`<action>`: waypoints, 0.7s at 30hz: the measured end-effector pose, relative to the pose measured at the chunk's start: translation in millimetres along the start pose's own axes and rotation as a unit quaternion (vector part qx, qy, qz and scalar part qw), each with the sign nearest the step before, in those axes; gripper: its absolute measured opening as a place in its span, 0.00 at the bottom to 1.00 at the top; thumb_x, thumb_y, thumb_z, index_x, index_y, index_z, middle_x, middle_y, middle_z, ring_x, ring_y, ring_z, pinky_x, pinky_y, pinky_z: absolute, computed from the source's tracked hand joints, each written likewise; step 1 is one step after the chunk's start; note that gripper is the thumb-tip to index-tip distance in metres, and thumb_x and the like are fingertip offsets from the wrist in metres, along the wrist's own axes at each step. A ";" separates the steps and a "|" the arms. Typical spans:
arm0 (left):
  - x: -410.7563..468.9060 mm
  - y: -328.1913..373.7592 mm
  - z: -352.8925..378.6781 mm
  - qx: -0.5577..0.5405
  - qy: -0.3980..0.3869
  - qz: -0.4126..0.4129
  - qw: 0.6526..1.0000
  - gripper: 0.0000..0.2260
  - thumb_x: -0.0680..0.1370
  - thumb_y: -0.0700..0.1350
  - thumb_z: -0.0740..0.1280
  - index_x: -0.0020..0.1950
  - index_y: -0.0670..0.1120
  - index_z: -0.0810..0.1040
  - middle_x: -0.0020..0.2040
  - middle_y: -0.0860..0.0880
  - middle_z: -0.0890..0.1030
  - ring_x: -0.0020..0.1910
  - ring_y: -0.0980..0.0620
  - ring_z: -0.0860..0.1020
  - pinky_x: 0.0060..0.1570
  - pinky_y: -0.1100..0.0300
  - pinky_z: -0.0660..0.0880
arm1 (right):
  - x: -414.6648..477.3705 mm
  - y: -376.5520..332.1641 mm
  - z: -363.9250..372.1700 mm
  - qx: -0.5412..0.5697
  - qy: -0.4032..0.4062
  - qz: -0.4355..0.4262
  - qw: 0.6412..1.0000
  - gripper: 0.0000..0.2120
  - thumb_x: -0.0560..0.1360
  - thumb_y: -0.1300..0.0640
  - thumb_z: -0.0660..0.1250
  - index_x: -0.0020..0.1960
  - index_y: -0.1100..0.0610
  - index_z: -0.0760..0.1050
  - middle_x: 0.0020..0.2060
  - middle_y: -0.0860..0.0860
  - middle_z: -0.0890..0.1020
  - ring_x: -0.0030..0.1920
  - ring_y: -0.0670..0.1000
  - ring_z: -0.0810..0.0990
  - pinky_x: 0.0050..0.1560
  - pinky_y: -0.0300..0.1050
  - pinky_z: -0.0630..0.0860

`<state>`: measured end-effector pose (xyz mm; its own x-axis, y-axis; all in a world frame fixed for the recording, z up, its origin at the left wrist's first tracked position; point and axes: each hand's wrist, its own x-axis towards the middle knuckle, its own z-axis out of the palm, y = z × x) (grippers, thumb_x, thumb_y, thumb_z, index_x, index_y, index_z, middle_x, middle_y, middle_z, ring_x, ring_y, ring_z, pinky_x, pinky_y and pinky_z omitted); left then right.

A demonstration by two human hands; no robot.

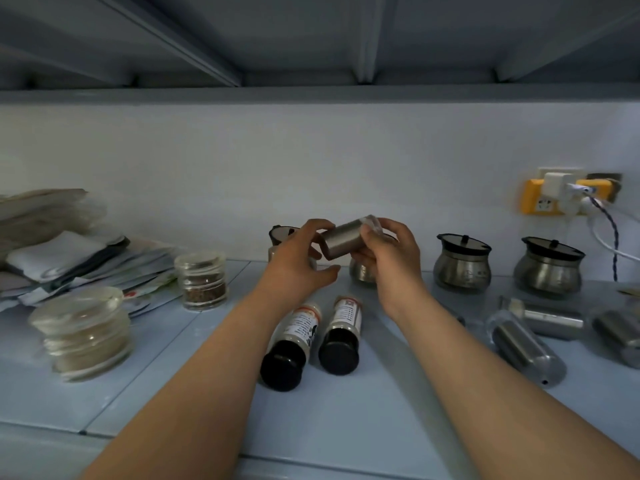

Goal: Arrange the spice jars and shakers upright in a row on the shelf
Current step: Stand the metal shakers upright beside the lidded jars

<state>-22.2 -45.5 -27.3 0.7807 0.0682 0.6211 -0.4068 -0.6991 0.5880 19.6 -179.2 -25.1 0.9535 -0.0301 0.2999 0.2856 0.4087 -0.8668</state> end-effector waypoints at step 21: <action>0.6 7.3 -5.9 -0.109 0.099 -0.090 0.985 0.14 0.71 0.51 0.73 0.54 0.49 0.77 0.50 0.51 0.82 0.48 0.54 0.80 0.49 0.61 0.76 | -7.1 3.2 -0.7 -0.303 -0.095 -0.141 0.938 0.25 0.71 0.67 0.68 0.64 0.50 0.70 0.61 0.49 0.70 0.50 0.48 0.79 0.51 0.36 0.76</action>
<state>-27.6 -46.4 -19.5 0.7502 0.3290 0.5735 -0.3797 -0.4957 0.7811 13.8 -178.2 -30.3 0.8136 0.1274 0.5673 0.5814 -0.1871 -0.7918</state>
